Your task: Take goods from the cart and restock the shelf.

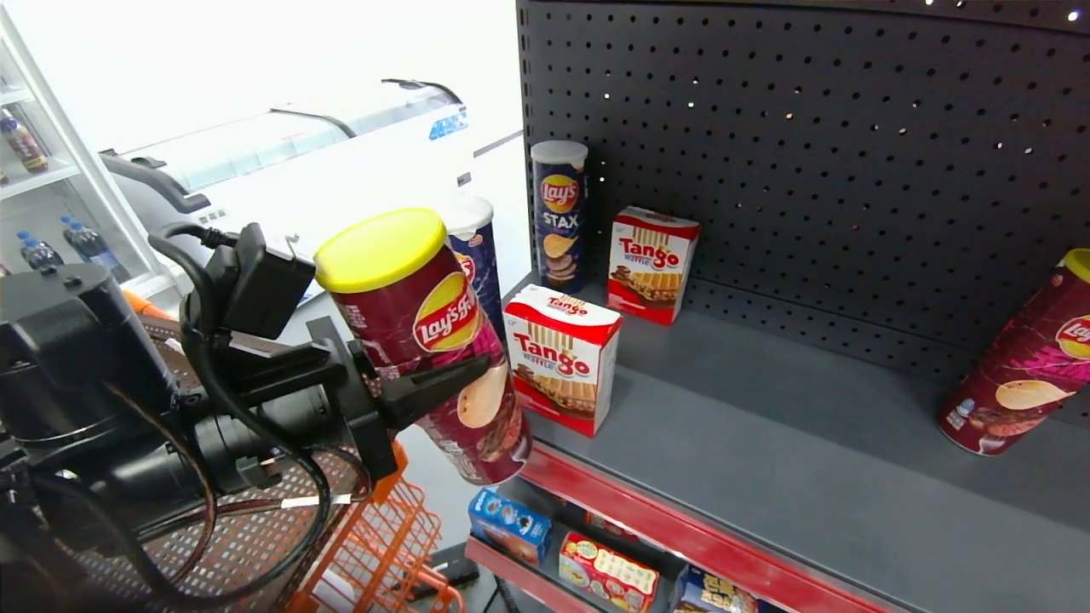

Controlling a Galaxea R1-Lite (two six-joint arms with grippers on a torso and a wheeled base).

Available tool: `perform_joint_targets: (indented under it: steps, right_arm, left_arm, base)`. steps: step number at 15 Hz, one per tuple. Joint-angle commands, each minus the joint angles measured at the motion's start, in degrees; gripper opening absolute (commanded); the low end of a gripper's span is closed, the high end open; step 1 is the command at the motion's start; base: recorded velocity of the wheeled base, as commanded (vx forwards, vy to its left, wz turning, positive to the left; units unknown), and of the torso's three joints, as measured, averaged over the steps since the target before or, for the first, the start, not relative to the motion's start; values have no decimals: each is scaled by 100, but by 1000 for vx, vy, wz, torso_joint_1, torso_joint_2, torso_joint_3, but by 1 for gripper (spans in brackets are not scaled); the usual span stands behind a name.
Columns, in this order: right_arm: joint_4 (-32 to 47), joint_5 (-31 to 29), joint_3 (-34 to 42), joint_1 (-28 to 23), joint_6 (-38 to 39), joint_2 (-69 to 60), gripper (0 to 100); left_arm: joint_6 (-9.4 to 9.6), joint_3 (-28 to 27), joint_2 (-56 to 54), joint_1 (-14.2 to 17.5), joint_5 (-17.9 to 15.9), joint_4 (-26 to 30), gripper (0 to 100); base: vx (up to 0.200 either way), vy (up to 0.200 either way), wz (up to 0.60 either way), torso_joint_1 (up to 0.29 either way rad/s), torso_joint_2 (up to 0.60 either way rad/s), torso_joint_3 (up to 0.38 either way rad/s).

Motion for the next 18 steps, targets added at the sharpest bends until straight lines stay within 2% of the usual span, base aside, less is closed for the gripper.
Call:
perform_joint_targets:
  steps: [1, 7, 9, 10, 11, 13, 15, 18]
  right_arm:
    - [-1, 1, 1, 2, -1, 7, 100]
    - [-1, 1, 10, 2, 7, 7, 100]
    - [-1, 1, 1, 2, -1, 7, 100]
    - [-1, 1, 1, 2, -1, 7, 100]
    - [-1, 1, 1, 2, -1, 7, 100]
    - [-1, 1, 1, 2, -1, 7, 100]
    - [-1, 1, 1, 2, -1, 7, 100]
    - [-1, 1, 10, 2, -1, 7, 100]
  left_arm:
    - [-3, -38, 23, -180, 1, -3, 0]
    - [67, -372, -91, -839, 27, 428, 0]
    - [269, -416, -118, -1041, 54, 648, 0]
    - [489, -407, -126, -1173, 54, 841, 0]
    - [577, -433, -109, -1235, 54, 885, 0]
    - [577, -600, -109, -1305, 203, 903, 0]
    - [568, -706, -74, -1481, 616, 885, 0]
    - [515, -618, -91, -1533, 599, 894, 0]
  base:
    - [0, 0, 0, 0, 0, 0]
    - [0, 0, 0, 0, 0, 0]
    - [0, 0, 0, 0, 0, 0]
    - [0, 0, 0, 0, 0, 0]
    - [0, 0, 0, 0, 0, 0]
    - [0, 0, 0, 0, 0, 0]
    - [0, 0, 0, 0, 0, 0]
    - [0, 0, 0, 0, 0, 0]
